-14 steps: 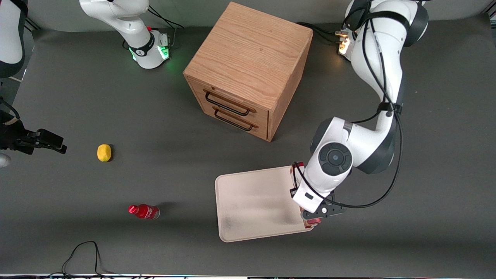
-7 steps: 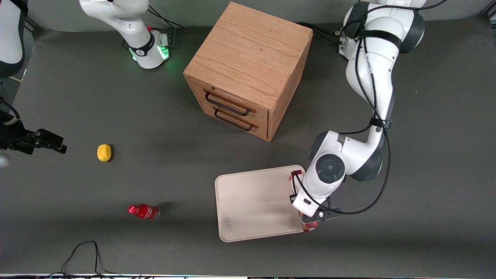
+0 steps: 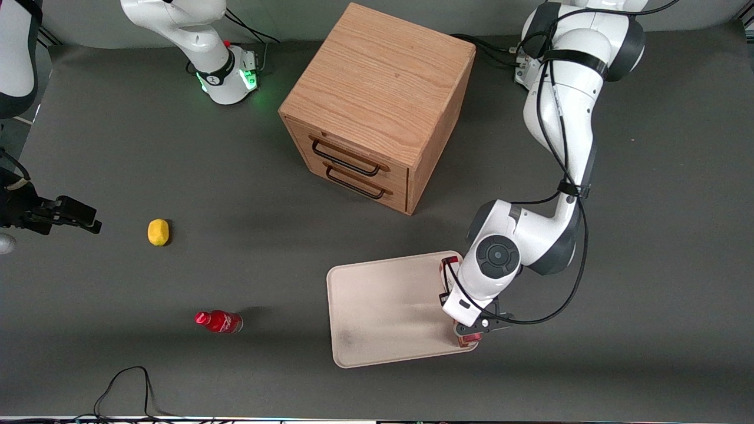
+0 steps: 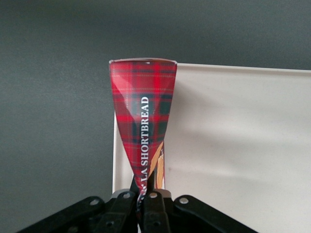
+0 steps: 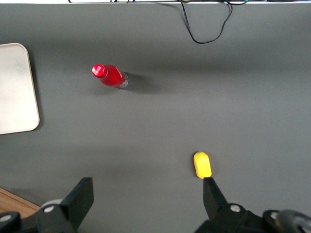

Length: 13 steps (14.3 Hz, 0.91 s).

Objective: Place red cookie box on tray
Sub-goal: 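Lower the held box onto the white tray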

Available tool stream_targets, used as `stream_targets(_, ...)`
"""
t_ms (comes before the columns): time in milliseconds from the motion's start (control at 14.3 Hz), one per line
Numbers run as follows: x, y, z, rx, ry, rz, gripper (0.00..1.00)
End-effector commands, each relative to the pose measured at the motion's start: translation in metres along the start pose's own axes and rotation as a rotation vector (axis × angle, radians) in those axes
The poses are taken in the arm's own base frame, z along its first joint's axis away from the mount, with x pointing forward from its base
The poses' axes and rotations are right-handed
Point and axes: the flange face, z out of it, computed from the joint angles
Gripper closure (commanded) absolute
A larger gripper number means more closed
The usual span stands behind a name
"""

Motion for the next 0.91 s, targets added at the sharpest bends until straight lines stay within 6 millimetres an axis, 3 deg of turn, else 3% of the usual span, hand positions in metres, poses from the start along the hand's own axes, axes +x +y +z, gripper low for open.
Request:
stream_targets(0, -0.006, 0.002, -0.005, 0.020, 0.010, 0.000, 0.00)
stream_targets(349, -0.005, 0.003, -0.010, 0.017, 0.014, 0.001, 0.00)
stream_targets(488, -0.003, 0.003, -0.026, 0.017, 0.010, -0.003, 0.00)
stream_targets(698, 0.004, -0.007, -0.089, 0.035, -0.018, -0.025, 0.00)
stream_targets(837, 0.005, -0.015, -0.142, 0.048, -0.035, -0.034, 0.00)
